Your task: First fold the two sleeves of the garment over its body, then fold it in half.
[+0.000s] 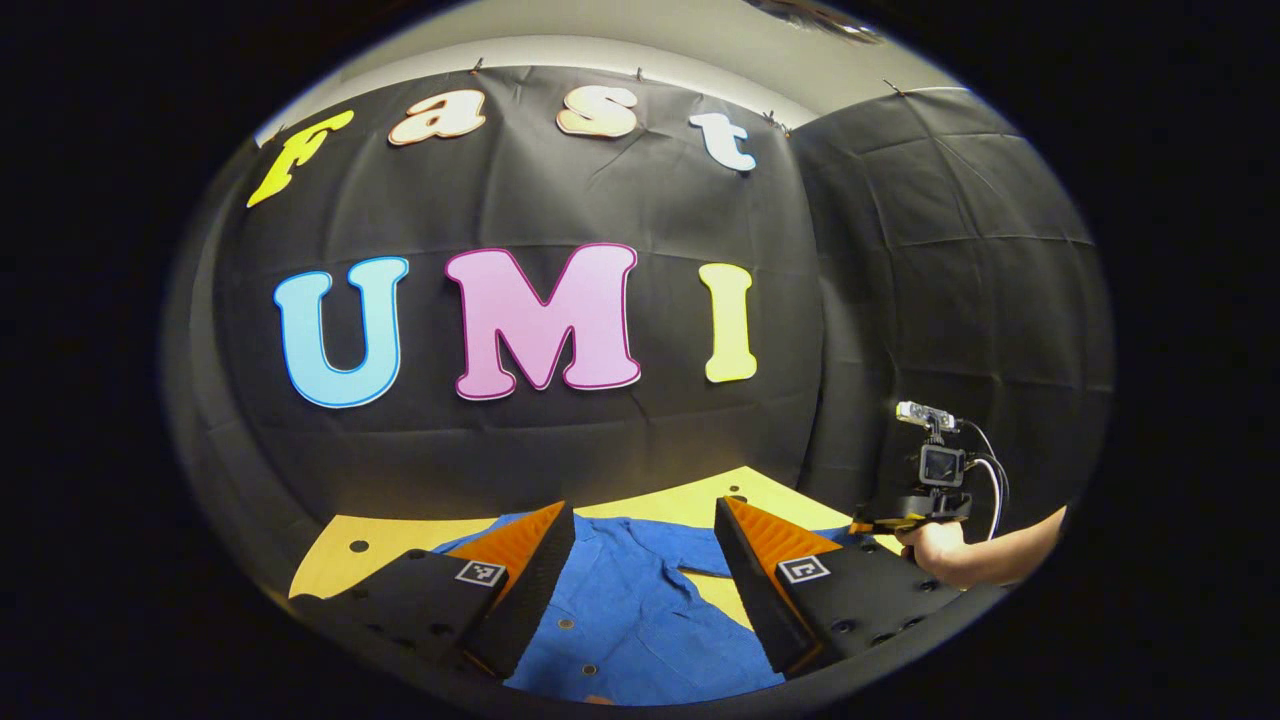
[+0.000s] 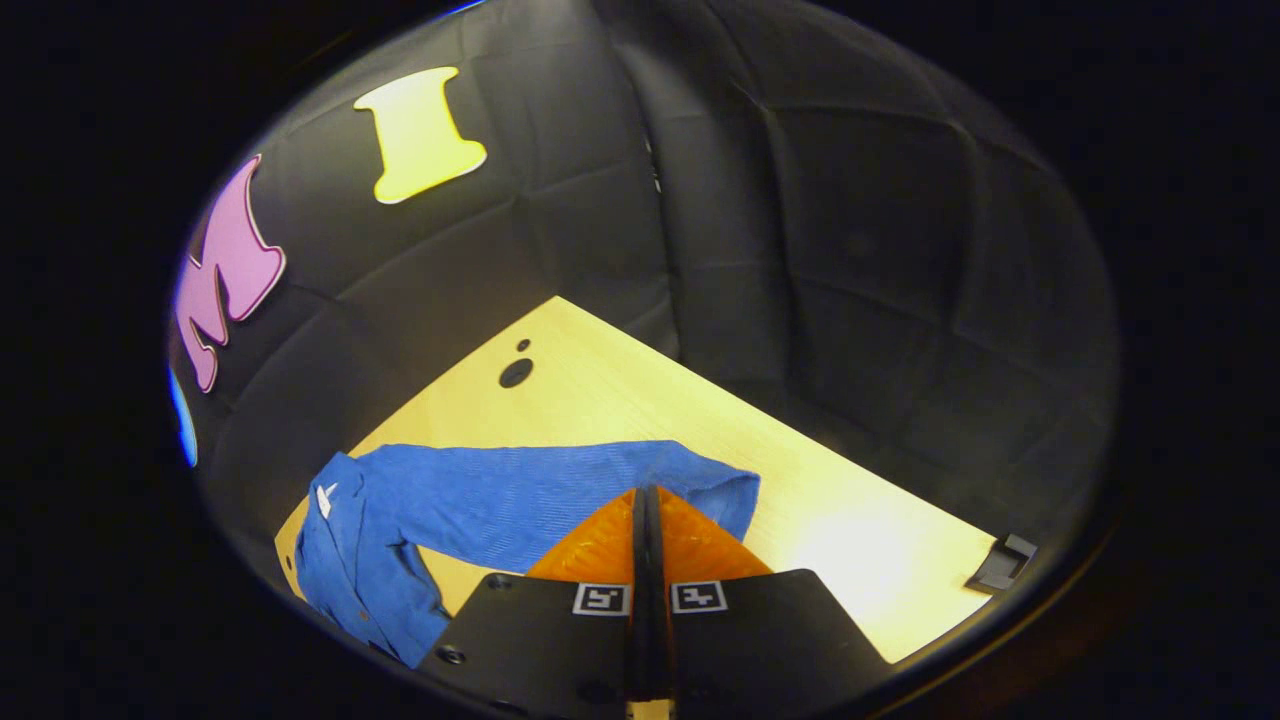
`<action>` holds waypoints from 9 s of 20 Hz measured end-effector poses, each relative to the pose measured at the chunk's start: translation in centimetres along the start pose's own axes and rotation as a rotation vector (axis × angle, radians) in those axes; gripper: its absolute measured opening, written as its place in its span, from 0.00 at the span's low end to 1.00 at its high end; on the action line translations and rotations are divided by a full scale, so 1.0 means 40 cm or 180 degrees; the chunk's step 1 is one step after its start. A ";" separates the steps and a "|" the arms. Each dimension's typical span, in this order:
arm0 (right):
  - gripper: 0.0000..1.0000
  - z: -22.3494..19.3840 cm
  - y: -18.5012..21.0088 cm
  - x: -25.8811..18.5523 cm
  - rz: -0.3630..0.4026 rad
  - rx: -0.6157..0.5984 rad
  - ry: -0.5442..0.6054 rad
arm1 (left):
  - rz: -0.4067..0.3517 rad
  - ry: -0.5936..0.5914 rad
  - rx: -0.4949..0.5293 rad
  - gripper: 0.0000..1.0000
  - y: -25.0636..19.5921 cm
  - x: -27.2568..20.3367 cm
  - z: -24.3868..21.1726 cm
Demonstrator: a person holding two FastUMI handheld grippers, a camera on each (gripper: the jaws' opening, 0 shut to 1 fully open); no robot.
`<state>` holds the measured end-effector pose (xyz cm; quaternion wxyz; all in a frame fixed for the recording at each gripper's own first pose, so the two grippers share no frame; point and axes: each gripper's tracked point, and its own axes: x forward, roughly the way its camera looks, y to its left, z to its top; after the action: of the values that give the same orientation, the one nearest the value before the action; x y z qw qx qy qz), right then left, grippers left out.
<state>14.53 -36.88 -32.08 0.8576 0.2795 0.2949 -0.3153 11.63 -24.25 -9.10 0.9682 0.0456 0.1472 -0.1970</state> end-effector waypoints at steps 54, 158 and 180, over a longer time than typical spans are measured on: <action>0.97 -0.450 0.925 -0.724 0.2242 -0.2017 -0.0631 | 0.2507 0.1758 -0.1893 0.83 1.198 -0.410 -1.002; 0.01 -0.736 0.104 -0.347 0.0766 -0.1973 0.1543 | 0.0211 0.3021 -0.0967 0.00 0.366 -0.353 -0.922; 0.01 -0.297 0.586 -0.292 0.1565 -0.1586 0.0757 | 0.0053 0.2029 -0.1235 0.00 0.486 -0.005 -0.513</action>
<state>19.85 -9.45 -25.21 0.9092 0.1593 0.3843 0.0164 13.64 -3.31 -27.99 0.8660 -0.0785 0.4754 -0.1335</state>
